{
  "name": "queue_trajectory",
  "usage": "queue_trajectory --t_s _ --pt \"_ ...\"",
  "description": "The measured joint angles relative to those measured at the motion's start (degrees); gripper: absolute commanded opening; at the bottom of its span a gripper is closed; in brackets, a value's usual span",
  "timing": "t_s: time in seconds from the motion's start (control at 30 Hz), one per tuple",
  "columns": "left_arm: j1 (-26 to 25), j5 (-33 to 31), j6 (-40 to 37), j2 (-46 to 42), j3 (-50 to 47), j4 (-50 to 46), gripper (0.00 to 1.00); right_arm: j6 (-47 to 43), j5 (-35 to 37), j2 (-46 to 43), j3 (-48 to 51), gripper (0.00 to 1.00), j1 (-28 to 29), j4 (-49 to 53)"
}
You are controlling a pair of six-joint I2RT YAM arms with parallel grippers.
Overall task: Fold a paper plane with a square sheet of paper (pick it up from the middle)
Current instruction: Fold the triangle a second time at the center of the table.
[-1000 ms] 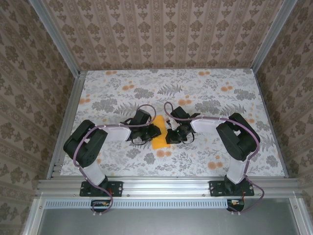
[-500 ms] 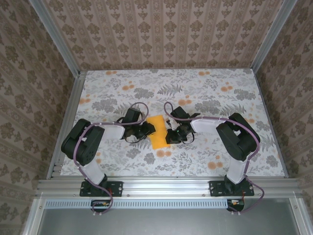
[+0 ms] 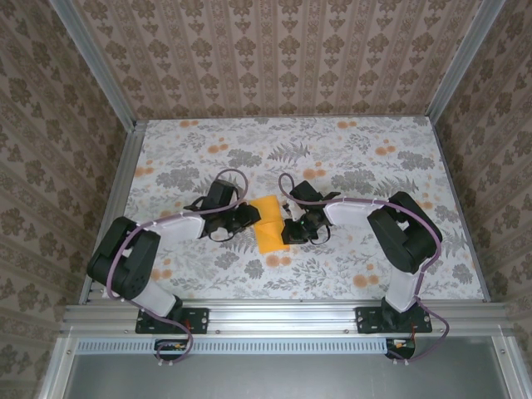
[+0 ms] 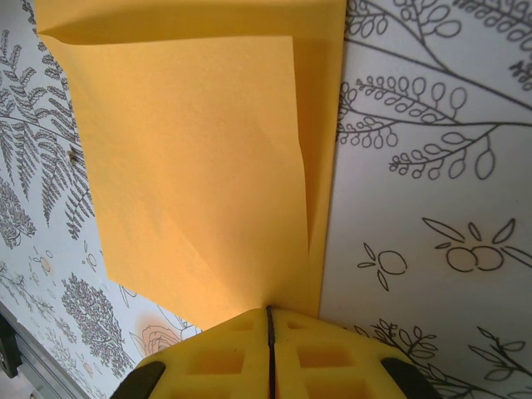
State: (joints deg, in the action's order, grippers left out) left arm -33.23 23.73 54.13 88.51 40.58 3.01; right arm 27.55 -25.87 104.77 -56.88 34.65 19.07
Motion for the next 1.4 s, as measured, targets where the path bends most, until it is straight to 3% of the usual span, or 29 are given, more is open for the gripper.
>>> queue_trajectory --t_s 0.2,0.43,0.77,1.4 --pt "-3.8 0.0 0.0 3.7 1.3 0.1 0.24 0.0 0.0 0.0 0.0 0.09 0.0 0.0" --pt "-3.9 -0.4 0.1 9.0 3.5 -0.1 0.23 0.0 0.0 0.0 0.0 0.09 0.0 0.0" --pt "-3.9 -1.7 0.3 9.4 4.2 -0.5 0.21 0.0 -0.3 -0.3 0.0 0.1 0.0 -0.1" --pt "-3.8 -2.9 2.4 9.4 4.1 -0.9 0.05 0.7 -1.6 -1.0 -4.2 0.06 1.9 -2.6"
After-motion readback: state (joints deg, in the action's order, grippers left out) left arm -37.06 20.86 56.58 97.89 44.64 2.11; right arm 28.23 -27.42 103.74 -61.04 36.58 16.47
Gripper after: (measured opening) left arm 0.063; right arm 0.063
